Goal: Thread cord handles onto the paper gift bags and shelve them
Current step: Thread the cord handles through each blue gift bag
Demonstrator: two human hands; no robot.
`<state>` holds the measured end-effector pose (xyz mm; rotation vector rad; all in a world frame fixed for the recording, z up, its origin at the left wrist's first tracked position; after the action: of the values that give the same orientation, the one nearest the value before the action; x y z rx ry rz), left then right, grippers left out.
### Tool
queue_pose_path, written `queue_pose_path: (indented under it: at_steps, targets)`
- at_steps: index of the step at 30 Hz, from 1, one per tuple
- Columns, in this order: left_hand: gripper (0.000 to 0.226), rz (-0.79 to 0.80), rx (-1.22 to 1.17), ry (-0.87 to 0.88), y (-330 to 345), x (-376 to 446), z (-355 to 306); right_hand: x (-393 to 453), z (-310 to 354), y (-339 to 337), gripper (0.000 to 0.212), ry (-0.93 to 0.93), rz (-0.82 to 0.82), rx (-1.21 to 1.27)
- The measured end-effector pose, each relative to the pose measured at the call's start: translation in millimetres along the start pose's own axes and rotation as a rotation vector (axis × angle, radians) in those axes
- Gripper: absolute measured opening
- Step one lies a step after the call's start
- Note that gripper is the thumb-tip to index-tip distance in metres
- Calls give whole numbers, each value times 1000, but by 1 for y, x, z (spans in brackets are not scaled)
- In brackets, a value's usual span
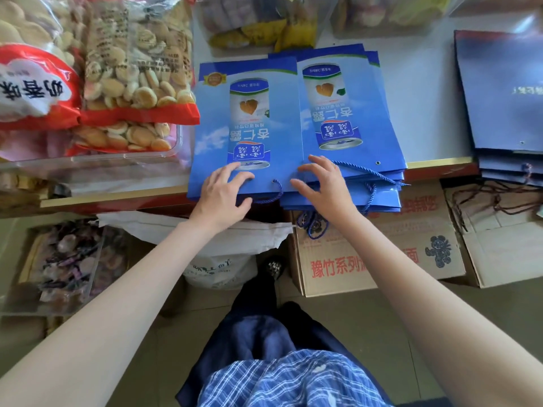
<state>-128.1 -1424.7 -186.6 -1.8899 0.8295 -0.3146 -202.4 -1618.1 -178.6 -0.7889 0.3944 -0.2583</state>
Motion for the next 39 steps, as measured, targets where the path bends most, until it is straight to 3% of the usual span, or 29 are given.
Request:
queue_pose_path:
  at_steps: [4,7,10,15,20,24,26,29,33,39]
  targets:
    - [37,63,-110,98,-3,25,-32,-5,-35,-44,26,194,-218,18]
    - [37,127,-114,92,3,47,-57,-3,-63,-69,37,418,-352,-41]
    - [51,260,4,72,10,67,-76,2,-85,-82,56,644,-314,184]
    - [68,503,142,13,16,87,-88,11,-103,-88,73,738,-162,471]
    - [79,445,167,-24,21,91,-90,14,-115,-91,53,768,-315,722]
    - [89,307,129,10,26,96,-83,14,-141,-119,52,763,-411,660]
    - [81,235,122,2,28,93,-84,16,-147,-127,54,758,-362,524]
    - [56,79,99,-126,31,80,-83,25,-135,-132,55,796,-206,33]
    - [42,1,69,-343,27,55,-62,39,-78,-125,49,488,-233,-373]
    - [41,-69,79,-471,8,33,-26,44,-10,-52,42,-8,64,-362]
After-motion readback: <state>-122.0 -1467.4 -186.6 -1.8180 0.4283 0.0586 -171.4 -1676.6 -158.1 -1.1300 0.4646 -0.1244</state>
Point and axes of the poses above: each hand's wrist, its own x-axis towards the middle knuckle, its own y-axis out of the palm, z = x × y, the point moved 2 cm from there along x, towards the middle knuckle, and after that the axes turned 5 degrees about y, right-handed, at the moved point
